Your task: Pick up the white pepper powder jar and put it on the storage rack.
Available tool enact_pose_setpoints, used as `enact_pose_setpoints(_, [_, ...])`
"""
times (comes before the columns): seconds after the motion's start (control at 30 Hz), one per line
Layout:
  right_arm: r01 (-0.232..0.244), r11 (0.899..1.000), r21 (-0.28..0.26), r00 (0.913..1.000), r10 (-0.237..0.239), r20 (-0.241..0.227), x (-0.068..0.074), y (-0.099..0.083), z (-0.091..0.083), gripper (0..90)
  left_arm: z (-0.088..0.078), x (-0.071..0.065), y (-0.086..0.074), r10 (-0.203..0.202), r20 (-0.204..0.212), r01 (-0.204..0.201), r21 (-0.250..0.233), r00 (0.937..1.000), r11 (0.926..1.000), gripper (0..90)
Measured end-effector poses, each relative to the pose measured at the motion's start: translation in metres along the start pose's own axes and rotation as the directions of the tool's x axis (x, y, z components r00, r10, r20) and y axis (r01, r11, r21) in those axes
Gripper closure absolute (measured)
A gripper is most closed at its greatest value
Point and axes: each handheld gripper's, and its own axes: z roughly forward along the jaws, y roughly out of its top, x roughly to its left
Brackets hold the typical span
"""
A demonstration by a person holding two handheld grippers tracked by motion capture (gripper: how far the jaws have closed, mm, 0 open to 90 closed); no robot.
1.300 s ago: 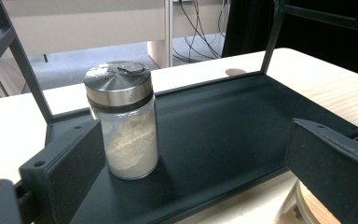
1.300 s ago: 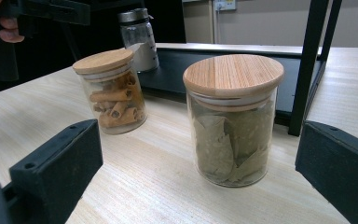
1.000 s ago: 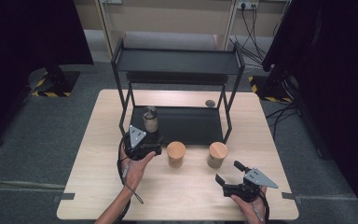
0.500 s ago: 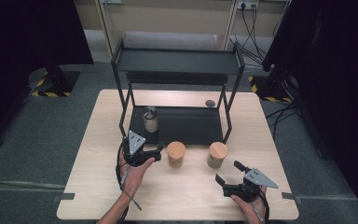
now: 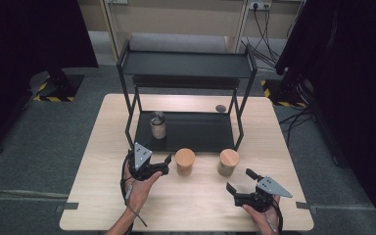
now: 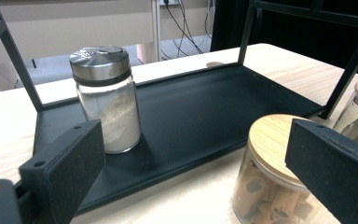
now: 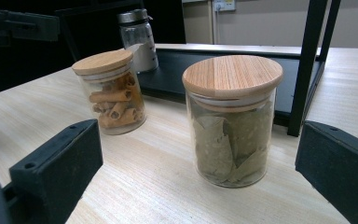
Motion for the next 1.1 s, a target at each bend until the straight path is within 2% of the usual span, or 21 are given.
enact_pose_setpoints(0.4, [0.0, 1.0, 0.0, 1.0, 0.0, -0.001, 0.0, 0.0, 0.0, 0.8, -0.008, 0.0, -0.009, -0.003, 0.015, 0.003, 0.008, 0.9999, 1.0, 4.4])
enact_pose_setpoints(1.1, [0.0, 1.0, -0.001, 1.0, 0.0, 0.0, 0.001, 0.0, 0.001, 0.8, -0.028, -0.005, -0.021, 0.004, 0.053, -0.004, -0.01, 0.9986, 0.9999, 4.2])
